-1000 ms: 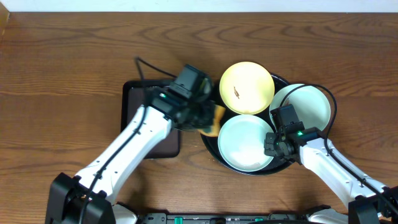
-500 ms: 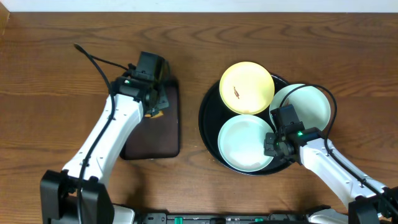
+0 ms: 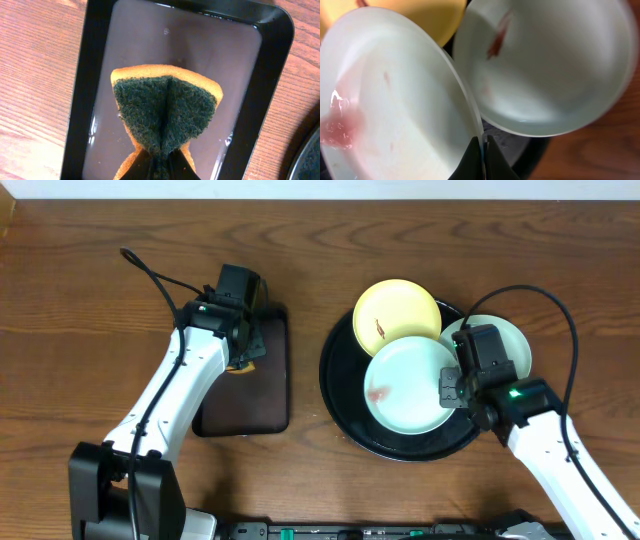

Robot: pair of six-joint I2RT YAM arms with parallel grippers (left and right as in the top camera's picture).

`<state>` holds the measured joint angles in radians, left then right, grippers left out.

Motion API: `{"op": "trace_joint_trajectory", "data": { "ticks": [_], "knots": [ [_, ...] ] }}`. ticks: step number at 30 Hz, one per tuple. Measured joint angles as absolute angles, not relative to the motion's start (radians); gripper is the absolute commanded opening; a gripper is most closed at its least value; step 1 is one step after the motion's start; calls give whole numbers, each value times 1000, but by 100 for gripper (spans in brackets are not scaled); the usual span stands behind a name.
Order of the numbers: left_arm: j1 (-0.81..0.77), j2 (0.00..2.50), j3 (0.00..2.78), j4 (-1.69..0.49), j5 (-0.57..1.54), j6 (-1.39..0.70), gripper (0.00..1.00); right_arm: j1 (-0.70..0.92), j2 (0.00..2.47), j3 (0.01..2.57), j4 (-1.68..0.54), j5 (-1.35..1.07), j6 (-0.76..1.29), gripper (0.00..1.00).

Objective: Clean dirty plates on tray and stack at the side
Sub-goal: 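Lift the cleaned pale green plate with right gripper and carry it right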

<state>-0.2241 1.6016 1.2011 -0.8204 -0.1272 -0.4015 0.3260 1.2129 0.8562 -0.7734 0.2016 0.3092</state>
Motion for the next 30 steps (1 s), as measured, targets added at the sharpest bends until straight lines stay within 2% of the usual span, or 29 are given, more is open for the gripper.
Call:
{"op": "trace_joint_trajectory", "data": {
  "ticks": [8,18,24,30],
  "knots": [
    [-224,1602,1201,-823,-131,-392,8,383,1201,896,-785,411,284,1],
    [-224,1602,1201,-823,-134,-392,8,716,1203,949,-759,836,198,1],
    [-224,1602,1201,-823,-134,-392,8,924,1263,950,-665,1130,79,1],
    [-224,1602,1201,-823,-134,-392,8,1016,1336,950,-538,1343,-65,1]
  ]
}}
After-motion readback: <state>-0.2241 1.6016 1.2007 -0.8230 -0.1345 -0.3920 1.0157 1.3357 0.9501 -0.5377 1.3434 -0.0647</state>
